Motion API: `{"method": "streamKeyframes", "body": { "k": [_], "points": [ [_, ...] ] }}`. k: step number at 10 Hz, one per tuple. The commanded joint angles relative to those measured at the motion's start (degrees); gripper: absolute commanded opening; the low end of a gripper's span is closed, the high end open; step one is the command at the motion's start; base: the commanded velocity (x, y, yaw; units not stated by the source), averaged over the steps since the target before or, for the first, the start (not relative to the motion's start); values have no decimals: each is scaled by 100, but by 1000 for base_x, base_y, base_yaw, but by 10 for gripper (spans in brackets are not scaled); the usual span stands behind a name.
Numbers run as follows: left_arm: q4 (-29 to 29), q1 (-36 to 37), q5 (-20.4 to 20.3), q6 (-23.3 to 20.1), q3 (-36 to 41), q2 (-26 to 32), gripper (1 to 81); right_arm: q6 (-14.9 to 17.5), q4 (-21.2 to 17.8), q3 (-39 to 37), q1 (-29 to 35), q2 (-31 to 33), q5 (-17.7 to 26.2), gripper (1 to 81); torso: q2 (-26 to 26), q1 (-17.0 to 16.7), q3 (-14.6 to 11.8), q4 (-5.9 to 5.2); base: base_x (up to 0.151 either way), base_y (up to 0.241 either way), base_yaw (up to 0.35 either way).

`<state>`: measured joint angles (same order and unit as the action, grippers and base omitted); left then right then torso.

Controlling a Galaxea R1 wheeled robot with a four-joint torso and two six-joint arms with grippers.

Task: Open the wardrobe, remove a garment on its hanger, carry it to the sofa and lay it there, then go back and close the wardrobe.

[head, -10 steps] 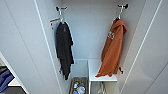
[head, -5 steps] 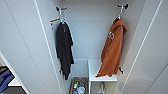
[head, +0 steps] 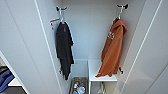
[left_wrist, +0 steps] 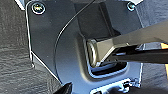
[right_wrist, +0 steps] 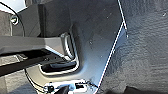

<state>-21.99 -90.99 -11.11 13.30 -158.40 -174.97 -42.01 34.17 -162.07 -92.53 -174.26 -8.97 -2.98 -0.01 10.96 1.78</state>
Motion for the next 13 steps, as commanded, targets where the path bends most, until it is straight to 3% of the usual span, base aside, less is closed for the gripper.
{"method": "streamKeyframes", "body": {
  "k": [1, 13],
  "points": [
    [-42, 111, 293, -56, 2, -20, 811, 35, 46, 10, 124, 12, 291, 811, 0, 1, 0, 0, 66, 0, 0],
    [-51, 111, 293, -56, 20, -65, 811, 123, 55, 10, 159, -6, 291, 811, -7, 1, -5, 0, 77, 0, 0]
  ]
}}
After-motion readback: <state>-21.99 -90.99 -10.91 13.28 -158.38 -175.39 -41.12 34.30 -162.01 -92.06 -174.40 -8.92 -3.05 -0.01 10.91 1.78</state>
